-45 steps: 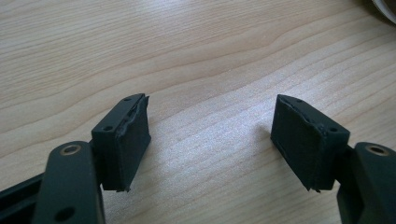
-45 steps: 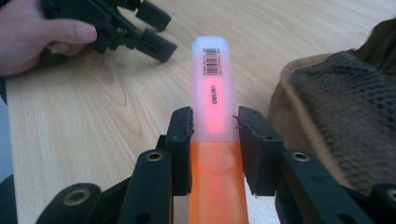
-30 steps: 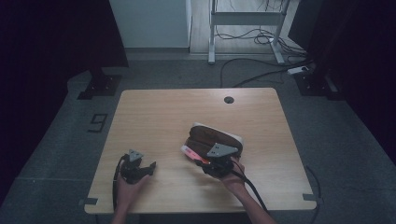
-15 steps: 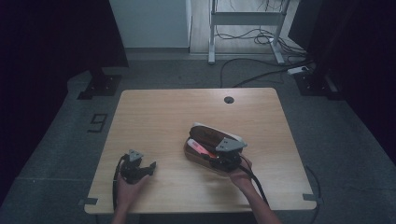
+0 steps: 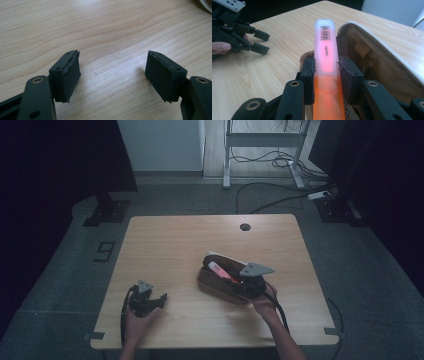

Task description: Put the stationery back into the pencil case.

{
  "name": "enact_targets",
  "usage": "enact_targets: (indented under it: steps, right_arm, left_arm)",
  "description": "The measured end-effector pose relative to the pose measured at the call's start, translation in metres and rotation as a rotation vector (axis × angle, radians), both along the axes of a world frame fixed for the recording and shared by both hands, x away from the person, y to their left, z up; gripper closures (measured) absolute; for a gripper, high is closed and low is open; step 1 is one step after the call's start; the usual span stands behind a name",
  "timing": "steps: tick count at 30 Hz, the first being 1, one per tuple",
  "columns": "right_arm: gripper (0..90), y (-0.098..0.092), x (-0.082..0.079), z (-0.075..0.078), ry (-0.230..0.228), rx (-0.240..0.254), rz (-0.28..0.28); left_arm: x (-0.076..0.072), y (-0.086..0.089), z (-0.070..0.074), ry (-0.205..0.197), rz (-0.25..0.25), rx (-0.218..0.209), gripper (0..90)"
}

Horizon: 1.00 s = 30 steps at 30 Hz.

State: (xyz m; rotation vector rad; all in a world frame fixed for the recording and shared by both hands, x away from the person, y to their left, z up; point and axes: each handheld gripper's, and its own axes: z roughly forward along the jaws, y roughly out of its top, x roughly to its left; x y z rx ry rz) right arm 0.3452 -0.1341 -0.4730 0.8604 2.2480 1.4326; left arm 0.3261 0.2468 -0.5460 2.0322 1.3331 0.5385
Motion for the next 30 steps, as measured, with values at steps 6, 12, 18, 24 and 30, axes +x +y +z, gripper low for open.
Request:
enact_targets:
  steps: [6,12,18,24,30]
  right_arm:
    - [65.7,-0.007,0.008,0.004,-0.019,-0.011,-0.011]
    - [65.7,-0.013,0.015,0.005,-0.02,-0.003,-0.023]
    - [65.7,-0.017,0.019,0.003,-0.007,-0.015,-0.037]
    - [65.6,-0.02,0.022,0.001,-0.007,-0.021,-0.05]
    - [64.8,-0.02,0.023,-0.001,-0.015,-0.058,-0.065]
  left_arm:
    - [0.0,0.0,0.0,0.0,0.0,-0.001,27.6]
    - [0.0,0.0,0.0,0.0,0.001,-0.001,27.6]
    - [0.0,0.0,0.0,0.0,0.0,0.0,27.6]
    - [0.0,0.0,0.0,-0.001,0.0,0.0,27.6]
    - [0.0,0.0,0.0,-0.002,0.001,0.0,27.6]
